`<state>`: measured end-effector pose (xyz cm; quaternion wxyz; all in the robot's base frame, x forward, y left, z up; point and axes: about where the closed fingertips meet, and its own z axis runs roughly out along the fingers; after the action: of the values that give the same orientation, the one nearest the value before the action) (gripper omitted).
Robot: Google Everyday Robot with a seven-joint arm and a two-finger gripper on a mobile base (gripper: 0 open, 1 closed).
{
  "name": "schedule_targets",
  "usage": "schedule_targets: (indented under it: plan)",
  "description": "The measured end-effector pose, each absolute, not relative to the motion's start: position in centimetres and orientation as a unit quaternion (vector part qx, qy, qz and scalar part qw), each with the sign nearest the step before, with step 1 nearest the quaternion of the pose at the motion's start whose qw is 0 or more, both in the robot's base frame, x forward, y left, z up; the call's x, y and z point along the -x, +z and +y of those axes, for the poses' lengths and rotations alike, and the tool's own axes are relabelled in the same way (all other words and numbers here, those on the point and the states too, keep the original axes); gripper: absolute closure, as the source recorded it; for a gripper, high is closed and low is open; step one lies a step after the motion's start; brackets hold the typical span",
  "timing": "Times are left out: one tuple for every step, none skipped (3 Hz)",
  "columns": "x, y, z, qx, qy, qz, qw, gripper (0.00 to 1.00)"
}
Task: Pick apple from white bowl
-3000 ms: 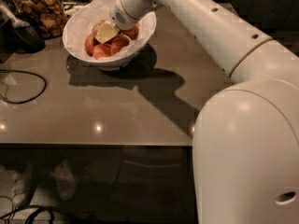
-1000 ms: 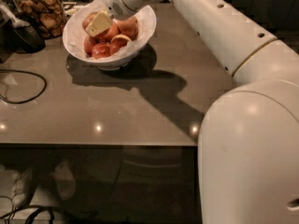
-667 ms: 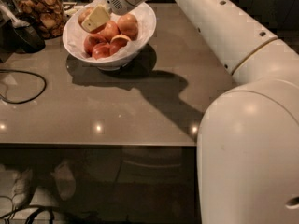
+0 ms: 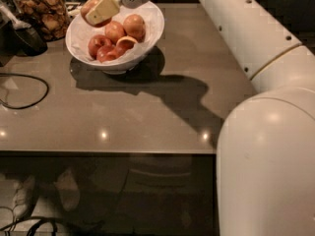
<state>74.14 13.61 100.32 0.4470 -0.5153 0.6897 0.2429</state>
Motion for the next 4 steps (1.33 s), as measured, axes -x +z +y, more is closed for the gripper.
schedule_targets:
  plan:
    - [-72.2,102.4,13.2,0.515,0.283,0.666,0.459,1.0]
    - [-70.4,103.8,12.6,0.512,0.303,0.657,0.464,1.0]
    - [-68.5,104.8,11.9,0.504,0.309,0.659,0.464,1.0]
    - [-64.5,107.8,10.8,0.493,0.315,0.675,0.449,1.0]
